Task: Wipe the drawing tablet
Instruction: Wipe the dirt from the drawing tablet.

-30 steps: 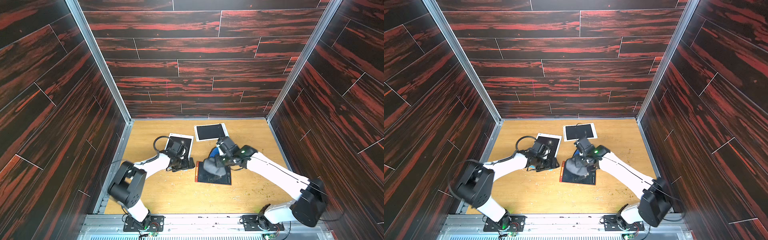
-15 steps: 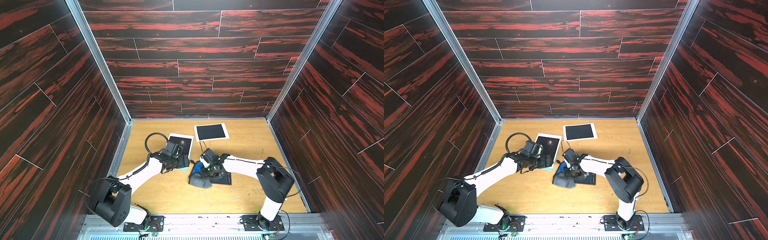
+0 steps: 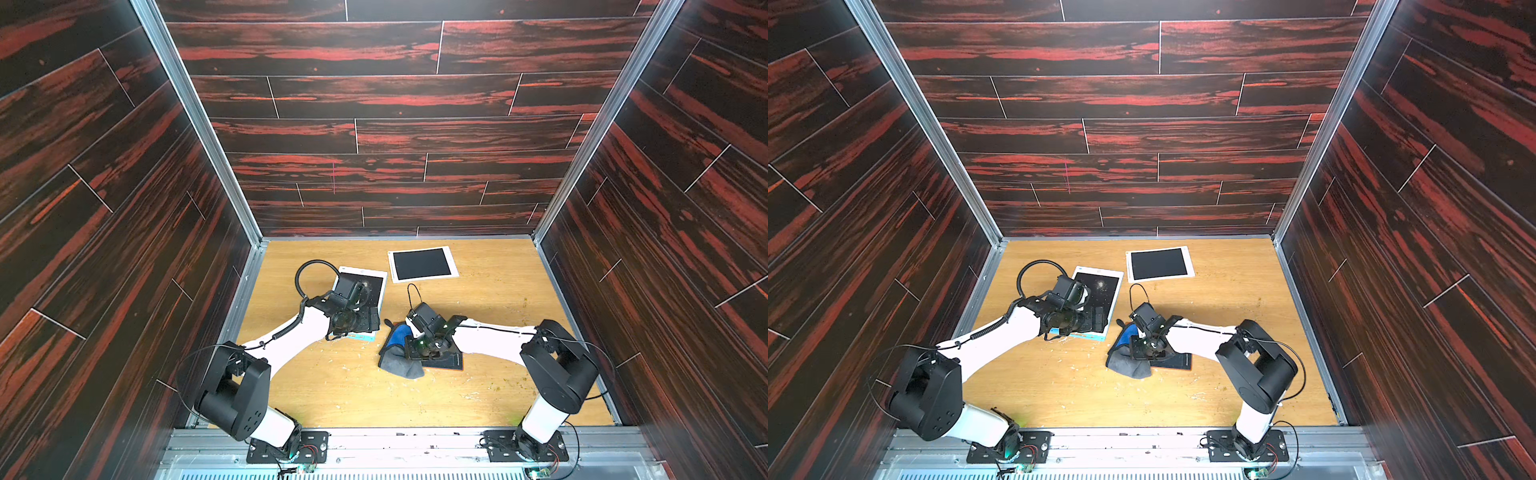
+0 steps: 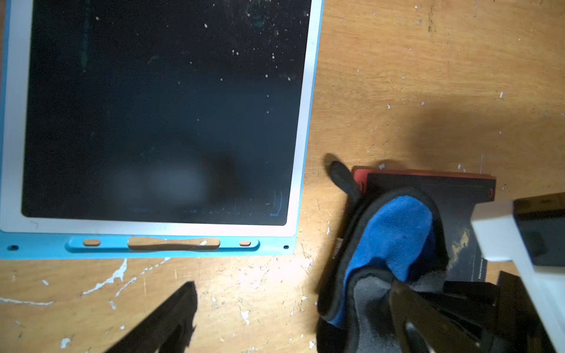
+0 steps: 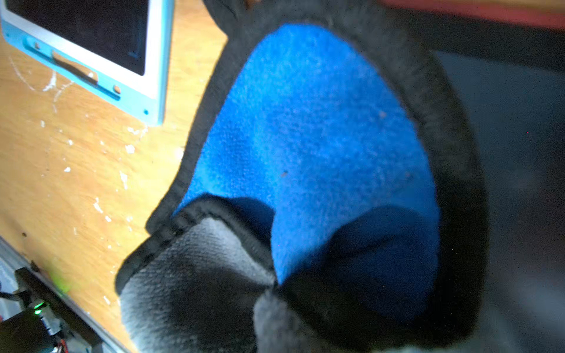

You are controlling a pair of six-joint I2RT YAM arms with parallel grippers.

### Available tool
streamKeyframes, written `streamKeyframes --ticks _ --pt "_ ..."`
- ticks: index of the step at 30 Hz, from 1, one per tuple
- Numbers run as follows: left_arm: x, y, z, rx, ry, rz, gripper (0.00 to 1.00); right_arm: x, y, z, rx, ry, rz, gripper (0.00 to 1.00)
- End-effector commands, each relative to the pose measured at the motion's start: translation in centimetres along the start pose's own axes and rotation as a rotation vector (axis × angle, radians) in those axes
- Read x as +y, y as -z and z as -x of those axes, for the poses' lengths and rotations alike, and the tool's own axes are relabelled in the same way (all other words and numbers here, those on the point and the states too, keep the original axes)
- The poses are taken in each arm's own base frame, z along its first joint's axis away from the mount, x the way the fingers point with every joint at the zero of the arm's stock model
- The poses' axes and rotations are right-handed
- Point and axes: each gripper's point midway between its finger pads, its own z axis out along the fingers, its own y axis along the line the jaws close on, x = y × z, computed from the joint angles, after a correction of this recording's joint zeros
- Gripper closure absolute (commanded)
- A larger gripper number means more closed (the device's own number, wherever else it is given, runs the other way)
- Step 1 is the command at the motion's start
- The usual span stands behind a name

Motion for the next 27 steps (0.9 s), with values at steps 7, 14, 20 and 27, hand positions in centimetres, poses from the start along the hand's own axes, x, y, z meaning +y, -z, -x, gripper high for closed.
streamKeyframes --ticks 7,14,20,27 --pt "0.1 0.1 0.1 0.026 -0.032 0.043 0.01 -6.2 0.3 -4.2 0.122 -0.077 -0.213 1.0" --pt "-0.6 -0.7 -0.7 0.079 -0.115 0.122 0.01 -8.6 1.4 -4.4 0.115 -0.113 -0.241 1.0" --pt "-2.4 -2.8 -2.3 0.161 -0.23 0.183 0.04 -10.4 1.7 -4.4 0.119 -0.146 -0.231 1.0" --pt "-2.3 -5.2 -4.0 0.247 -0.292 0.258 0.11 -11.2 1.6 -4.5 0.119 -0.155 -0.213 1.0"
